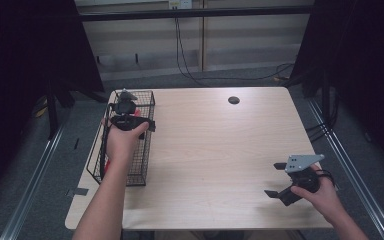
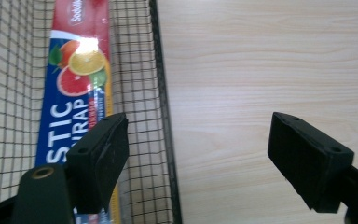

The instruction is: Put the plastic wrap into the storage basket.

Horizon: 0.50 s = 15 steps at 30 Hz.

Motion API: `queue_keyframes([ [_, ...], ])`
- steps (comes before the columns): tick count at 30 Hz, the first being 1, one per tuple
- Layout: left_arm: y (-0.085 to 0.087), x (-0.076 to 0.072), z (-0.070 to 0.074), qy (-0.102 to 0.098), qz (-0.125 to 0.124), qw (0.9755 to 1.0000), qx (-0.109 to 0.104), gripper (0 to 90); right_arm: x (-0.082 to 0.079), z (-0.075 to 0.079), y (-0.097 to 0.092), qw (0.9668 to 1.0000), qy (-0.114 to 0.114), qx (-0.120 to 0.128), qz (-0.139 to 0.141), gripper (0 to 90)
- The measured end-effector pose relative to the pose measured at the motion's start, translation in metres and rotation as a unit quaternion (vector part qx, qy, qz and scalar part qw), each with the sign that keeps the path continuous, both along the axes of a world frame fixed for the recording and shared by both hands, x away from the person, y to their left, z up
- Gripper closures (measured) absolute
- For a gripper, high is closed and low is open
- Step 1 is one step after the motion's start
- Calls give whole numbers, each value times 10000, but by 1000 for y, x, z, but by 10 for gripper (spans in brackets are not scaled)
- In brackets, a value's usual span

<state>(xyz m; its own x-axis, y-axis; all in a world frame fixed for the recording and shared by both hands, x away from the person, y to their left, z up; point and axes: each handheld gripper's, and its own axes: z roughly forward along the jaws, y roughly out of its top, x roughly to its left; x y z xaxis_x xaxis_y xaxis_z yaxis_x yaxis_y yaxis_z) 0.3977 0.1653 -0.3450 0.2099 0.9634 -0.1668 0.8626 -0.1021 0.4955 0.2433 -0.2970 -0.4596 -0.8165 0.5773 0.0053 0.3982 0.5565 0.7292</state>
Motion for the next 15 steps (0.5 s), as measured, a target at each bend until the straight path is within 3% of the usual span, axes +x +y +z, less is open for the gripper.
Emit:
queue_keyframes([
  [15, -30, -7, -1, -197, -433, 9986, -242, 173, 1, -1, 1, 10000, -10, -3, 16, 24],
])
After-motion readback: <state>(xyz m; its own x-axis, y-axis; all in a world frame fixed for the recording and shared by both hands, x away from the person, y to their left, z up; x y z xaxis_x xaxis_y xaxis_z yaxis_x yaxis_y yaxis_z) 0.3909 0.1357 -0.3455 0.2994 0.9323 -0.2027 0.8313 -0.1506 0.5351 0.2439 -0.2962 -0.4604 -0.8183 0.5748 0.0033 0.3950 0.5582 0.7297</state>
